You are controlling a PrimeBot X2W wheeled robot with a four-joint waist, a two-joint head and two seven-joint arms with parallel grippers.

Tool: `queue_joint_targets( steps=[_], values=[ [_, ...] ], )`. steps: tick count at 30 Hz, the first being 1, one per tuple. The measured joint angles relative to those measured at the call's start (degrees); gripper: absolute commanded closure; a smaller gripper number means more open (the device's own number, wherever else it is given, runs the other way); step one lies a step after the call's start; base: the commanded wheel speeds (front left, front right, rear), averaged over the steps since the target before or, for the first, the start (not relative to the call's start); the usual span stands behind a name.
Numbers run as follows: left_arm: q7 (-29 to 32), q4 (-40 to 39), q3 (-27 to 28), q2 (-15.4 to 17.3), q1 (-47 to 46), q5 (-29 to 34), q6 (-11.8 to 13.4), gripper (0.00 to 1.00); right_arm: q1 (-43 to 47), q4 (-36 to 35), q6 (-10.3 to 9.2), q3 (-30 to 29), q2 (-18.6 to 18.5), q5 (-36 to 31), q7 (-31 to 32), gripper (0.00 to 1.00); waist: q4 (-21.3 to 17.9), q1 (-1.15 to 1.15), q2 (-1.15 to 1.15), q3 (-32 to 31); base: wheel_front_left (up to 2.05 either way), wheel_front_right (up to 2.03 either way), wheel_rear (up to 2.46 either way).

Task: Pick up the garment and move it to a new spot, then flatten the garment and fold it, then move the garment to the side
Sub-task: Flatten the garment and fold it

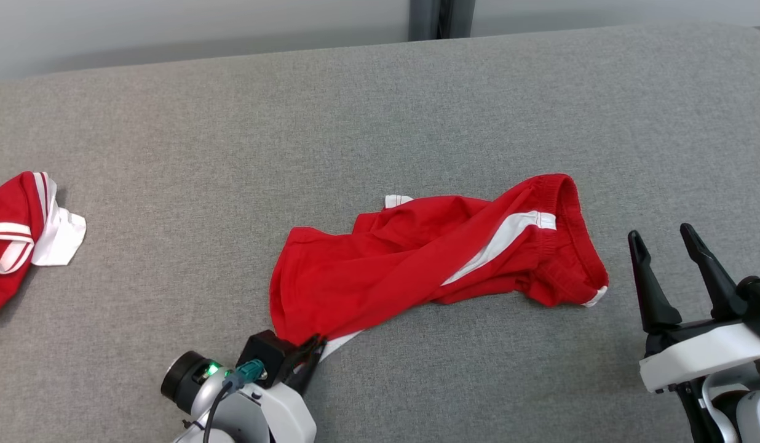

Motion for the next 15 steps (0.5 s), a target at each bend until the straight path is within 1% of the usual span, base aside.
queue_joint_targets(
  steps=[4,8,11,15],
  values=[
    [-0.5,0.6,-0.1,0.8,-1.6,0.2,-1.2,1.00,-0.4,-0.1,0.00,-0.7,0.0,0.3,-0.1,0.00,0.0,0.00,0.00,0.4,0.00,0.00,0.00],
    [-0.5,-1.4,-0.1,2.0,-2.2,0.3,-2.0,1.00,-0.4,-0.3,0.00,-1.2,0.1,0.3,-0.2,0.00,0.1,0.00,0.00,0.3,0.00,0.00,0.00],
    [0.6,-5.9,-0.1,3.3,-2.1,0.2,-2.0,1.00,-0.4,-0.5,0.00,-1.5,0.2,0.3,-0.2,0.00,0.3,0.00,0.00,0.0,0.00,0.00,0.00],
    [3.0,-14.8,0.2,6.0,-0.7,0.1,-1.4,1.00,-0.1,-0.9,0.00,-2.1,0.3,0.4,-0.1,0.00,0.7,0.00,0.00,-0.3,0.00,0.00,0.00]
  ],
)
